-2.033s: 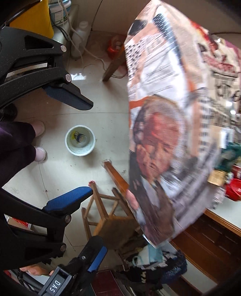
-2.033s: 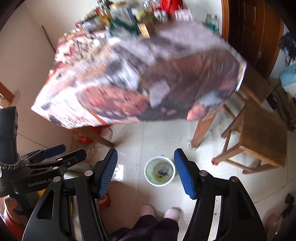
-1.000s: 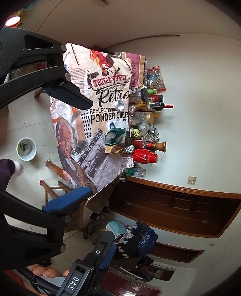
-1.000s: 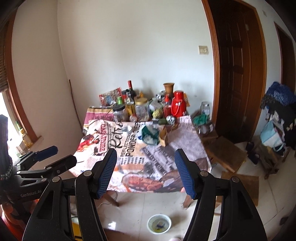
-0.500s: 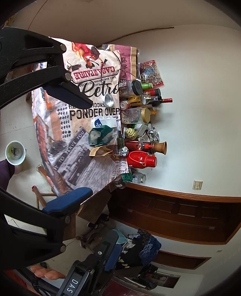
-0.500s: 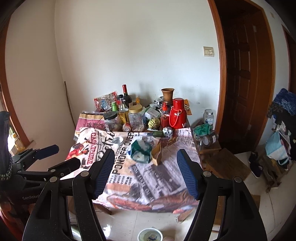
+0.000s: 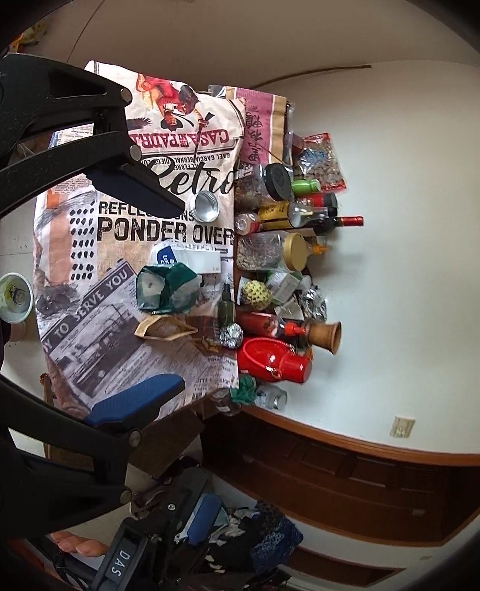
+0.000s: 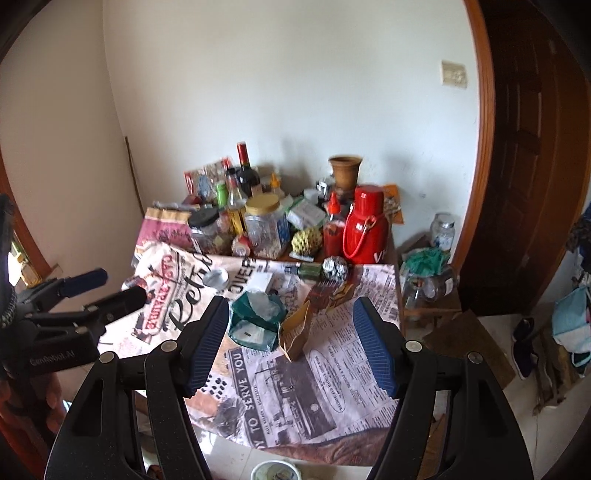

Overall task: Collect trash
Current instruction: 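Grasp the green plastic bag with the left tool while the right tool grasps the brown paper bag, then lift both bags off the table and carry them toward the floor basin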

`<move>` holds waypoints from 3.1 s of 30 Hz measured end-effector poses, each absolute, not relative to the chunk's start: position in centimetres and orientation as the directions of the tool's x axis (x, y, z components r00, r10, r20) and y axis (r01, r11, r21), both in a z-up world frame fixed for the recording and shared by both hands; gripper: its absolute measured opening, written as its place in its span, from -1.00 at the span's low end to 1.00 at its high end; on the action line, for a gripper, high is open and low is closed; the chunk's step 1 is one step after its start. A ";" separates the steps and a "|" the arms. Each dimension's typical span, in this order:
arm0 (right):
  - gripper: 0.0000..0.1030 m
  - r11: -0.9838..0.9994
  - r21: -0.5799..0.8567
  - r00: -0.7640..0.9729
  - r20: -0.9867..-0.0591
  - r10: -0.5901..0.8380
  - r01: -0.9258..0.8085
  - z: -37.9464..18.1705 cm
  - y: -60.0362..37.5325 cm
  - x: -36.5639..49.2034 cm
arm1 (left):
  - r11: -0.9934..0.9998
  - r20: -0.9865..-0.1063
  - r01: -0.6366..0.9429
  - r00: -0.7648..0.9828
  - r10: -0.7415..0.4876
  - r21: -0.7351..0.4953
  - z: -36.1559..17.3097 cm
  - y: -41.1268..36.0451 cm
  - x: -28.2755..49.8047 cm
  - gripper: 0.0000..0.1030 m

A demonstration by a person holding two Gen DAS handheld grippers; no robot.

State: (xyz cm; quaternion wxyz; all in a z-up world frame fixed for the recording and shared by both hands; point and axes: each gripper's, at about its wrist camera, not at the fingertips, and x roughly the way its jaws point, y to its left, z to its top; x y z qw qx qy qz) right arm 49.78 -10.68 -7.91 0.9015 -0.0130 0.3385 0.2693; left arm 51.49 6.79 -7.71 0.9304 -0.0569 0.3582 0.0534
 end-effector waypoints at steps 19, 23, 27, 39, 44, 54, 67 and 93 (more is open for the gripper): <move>0.28 0.918 0.285 0.341 -0.864 0.370 -0.275 -21.8 -2.4 59.4 | 0.977 -0.817 -0.034 0.555 -0.155 -0.208 -17.8 17.6 66.3 0.67; 0.28 0.930 0.257 0.328 -0.882 0.337 -0.264 -23.7 -1.9 60.5 | 0.971 -0.851 -0.020 0.487 -0.199 -0.238 -21.3 17.6 68.3 0.67; 0.28 0.932 0.248 0.294 -0.900 0.322 -0.263 -26.5 -1.6 61.3 | 0.967 -0.867 -0.024 0.449 -0.216 -0.254 -24.2 17.0 69.1 0.67; -0.42 0.929 0.257 0.263 -0.908 0.327 -0.268 -29.3 -0.4 62.5 | 0.943 -0.877 -0.018 0.375 -0.301 -0.331 -27.9 15.2 70.7 0.28; -0.67 0.929 0.272 0.265 -0.904 0.336 -0.252 -29.2 -1.5 62.4 | 0.919 -0.868 -0.036 0.346 -0.357 -0.392 -29.0 15.2 71.5 0.09; -0.75 0.935 0.273 0.333 -0.880 0.338 -0.226 -25.8 -4.3 61.3 | 0.897 -0.849 -0.039 0.343 -0.402 -0.441 -27.8 14.3 71.1 -0.50; -0.75 0.926 0.251 0.487 -0.794 0.364 -0.283 -18.0 -8.6 57.6 | 0.938 -0.784 0.016 0.544 -0.298 -0.345 -17.6 10.3 66.1 -0.54; -0.75 0.849 0.200 0.639 -0.580 0.504 -0.488 -5.6 -13.4 41.4 | 0.959 -0.583 -0.120 0.811 -0.055 -0.257 -4.8 8.5 41.6 -0.54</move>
